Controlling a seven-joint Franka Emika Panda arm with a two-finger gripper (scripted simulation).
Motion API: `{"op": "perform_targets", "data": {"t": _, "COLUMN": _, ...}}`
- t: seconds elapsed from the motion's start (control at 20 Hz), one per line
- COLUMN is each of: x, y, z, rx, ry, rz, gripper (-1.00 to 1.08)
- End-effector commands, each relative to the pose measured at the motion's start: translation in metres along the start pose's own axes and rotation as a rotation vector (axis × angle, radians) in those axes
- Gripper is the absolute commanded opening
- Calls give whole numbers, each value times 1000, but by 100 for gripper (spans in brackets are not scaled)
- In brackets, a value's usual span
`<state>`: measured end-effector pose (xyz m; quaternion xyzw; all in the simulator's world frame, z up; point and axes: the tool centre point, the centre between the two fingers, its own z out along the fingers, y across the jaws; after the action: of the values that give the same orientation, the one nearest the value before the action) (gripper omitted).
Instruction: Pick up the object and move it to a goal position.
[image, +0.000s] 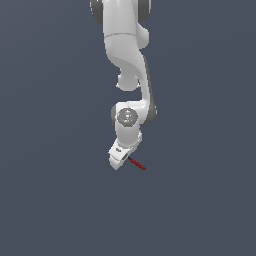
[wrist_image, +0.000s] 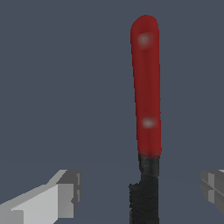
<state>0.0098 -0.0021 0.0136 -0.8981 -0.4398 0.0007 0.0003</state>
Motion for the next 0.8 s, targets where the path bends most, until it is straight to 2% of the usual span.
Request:
{"op": "perform_targets", "data": {"t": 0.0, "x": 0, "y": 1, "z": 5, "rx": -1, "ry": 1, "rz": 0, "gripper": 100}}
{"op": "perform_targets", "data": {"t": 0.1, "x": 1, "y": 1, "z": 6, "rx": -1, "ry": 1, "rz": 0, "gripper": 100}}
{"op": "perform_targets", "data": {"t": 0.15, "x": 1, "y": 1, "z": 6, "rx": -1, "ry": 1, "rz": 0, "gripper": -100}}
{"op": "perform_targets", "data": {"t": 0.75, "x": 2, "y": 1, "z": 3, "rx": -3, "ry": 3, "rz": -2, "gripper": -100}}
